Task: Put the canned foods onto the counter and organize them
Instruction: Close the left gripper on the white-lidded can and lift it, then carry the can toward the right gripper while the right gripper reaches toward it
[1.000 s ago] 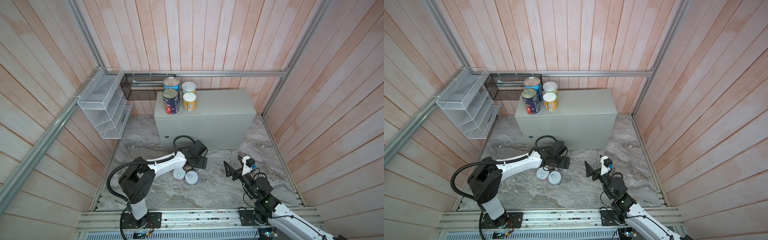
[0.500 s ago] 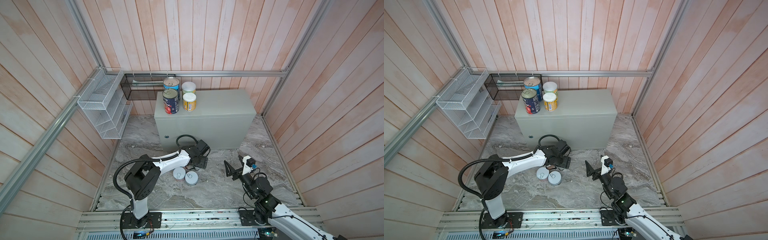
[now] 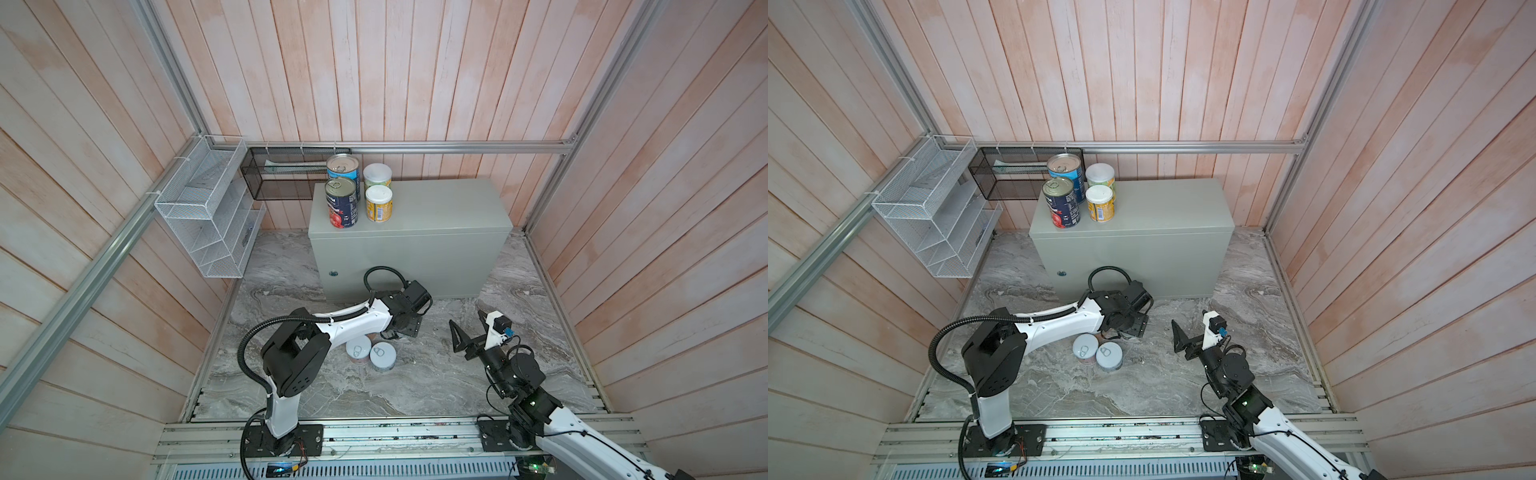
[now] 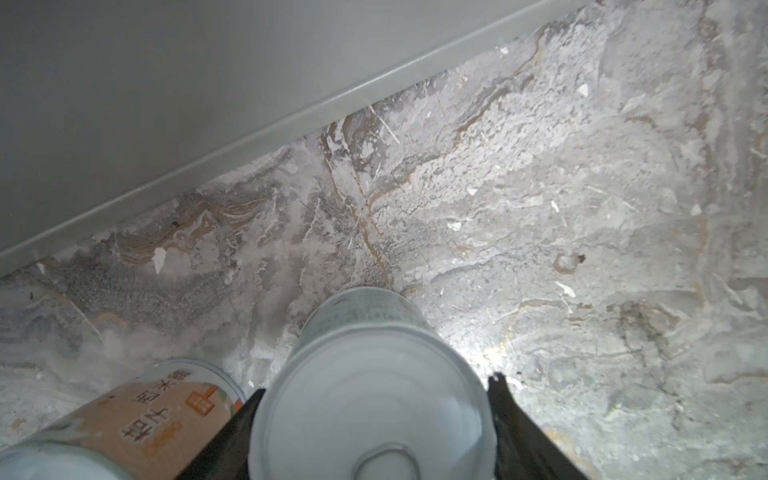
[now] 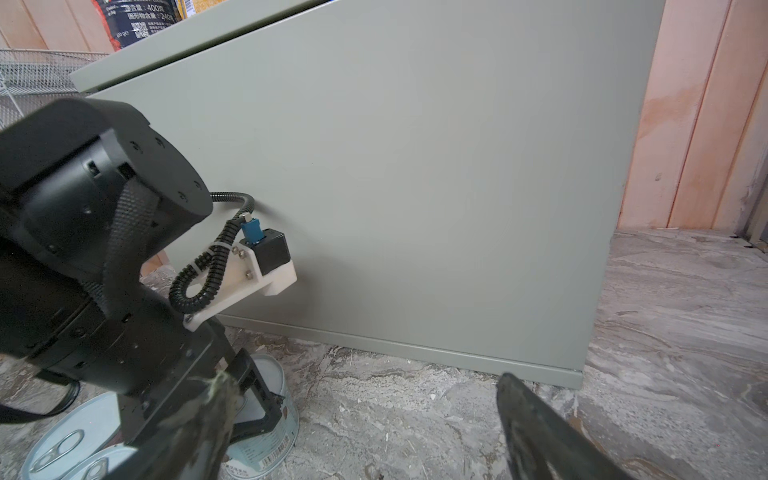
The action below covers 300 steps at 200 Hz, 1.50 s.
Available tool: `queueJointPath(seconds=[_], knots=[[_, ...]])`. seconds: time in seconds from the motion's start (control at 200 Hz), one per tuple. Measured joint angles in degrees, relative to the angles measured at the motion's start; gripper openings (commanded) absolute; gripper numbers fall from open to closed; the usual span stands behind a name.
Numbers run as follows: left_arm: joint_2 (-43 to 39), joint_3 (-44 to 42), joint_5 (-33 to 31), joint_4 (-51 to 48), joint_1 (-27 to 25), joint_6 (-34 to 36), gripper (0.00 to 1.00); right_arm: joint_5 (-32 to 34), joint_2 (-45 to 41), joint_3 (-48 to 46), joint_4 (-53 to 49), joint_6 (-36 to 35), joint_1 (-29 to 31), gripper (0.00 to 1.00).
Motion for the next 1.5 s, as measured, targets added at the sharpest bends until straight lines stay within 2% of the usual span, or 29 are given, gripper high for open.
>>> queueJointPath(seconds=[0.155, 0.325, 0.42, 0.5, 0.62, 0.715, 1.14, 1.5], knots=[[0.13, 0.20, -0.24, -0.13, -0.02, 0.20, 0.75, 0.02, 0.11, 0.00, -0.07, 0.04, 0.00, 0.98], [0.72, 0.92, -0.68, -0.42, -0.13, 0.42, 0.83, 0.11, 0.11, 0.00, -0.09, 0.24, 0.00, 0.97], [1.68, 1.03, -1.33, -0.90, -0.13, 0.70, 0.83, 0.22, 0.11, 0.00, -0.13, 0.42, -0.07, 0.97], [2.93, 1.03, -1.46, -1.27, -0.13, 0.94, 0.76, 0.42, 0.11, 0.00, -0.15, 0.44, -0.13, 0.97], [2.99, 1.20, -1.46, -1.22, -0.20, 1.03, 0.71, 0.55, 0.11, 0.00, -0.26, 0.44, -0.15, 0.97], [2.99, 1.22, -1.49, -1.22, -0.24, 1.03, 0.62, 0.63, 0.11, 0.00, -0.33, 0.44, -0.15, 0.97], [1.33, 1.22, -0.94, -3.69, -0.24, 1.31, 0.57, 0.09, 0.13, 0.00, -0.28, 0.42, -0.26, 0.97], [-8.68, 1.05, 2.58, -3.91, 0.66, 1.18, 0.54, -2.97, 0.48, 0.00, -0.07, 0.39, -0.26, 0.96]])
